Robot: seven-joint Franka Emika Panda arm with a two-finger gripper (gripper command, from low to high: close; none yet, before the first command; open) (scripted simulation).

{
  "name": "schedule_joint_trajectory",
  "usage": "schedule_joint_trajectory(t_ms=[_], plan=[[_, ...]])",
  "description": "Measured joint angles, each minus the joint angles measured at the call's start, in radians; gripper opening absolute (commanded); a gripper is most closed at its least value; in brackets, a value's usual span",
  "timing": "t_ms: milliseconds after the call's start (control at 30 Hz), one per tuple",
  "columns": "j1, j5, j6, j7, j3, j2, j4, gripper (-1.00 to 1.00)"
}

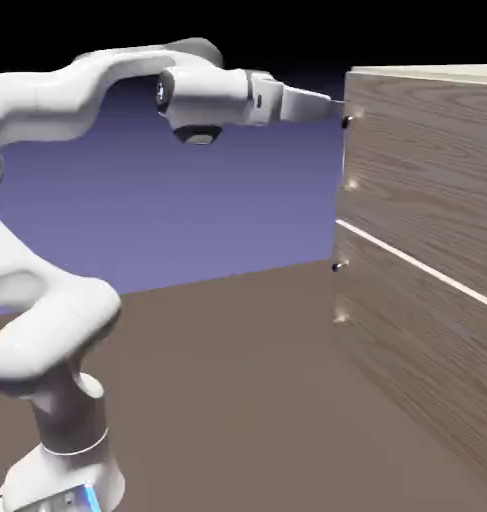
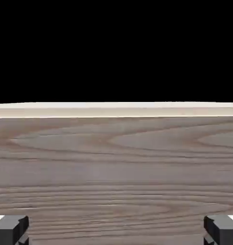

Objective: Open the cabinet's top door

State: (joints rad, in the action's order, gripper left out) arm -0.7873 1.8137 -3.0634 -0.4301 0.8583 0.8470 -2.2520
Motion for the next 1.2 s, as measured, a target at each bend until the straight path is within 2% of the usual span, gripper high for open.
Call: schedule_joint_trajectory(t_ms=[800,867,1000,1033,1100,1200], plan=[[-0.46,1.044,-0.015,-0.674,0.494,0.159,0.321,0.0],[-0.472,1.071,-0.016,-0.691,0.507,0.164,0.329,0.0],[-0.615,1.081,-0.021,-0.705,0.586,0.141,0.457,0.0],[-0.653,1.083,-0.022,-0.708,0.607,0.135,0.49,-1.0],[-0.653,1.083,-0.022,-0.708,0.607,0.135,0.49,-1.0],[-0.549,1.083,0.042,-0.747,0.551,0.107,0.382,-1.0]])
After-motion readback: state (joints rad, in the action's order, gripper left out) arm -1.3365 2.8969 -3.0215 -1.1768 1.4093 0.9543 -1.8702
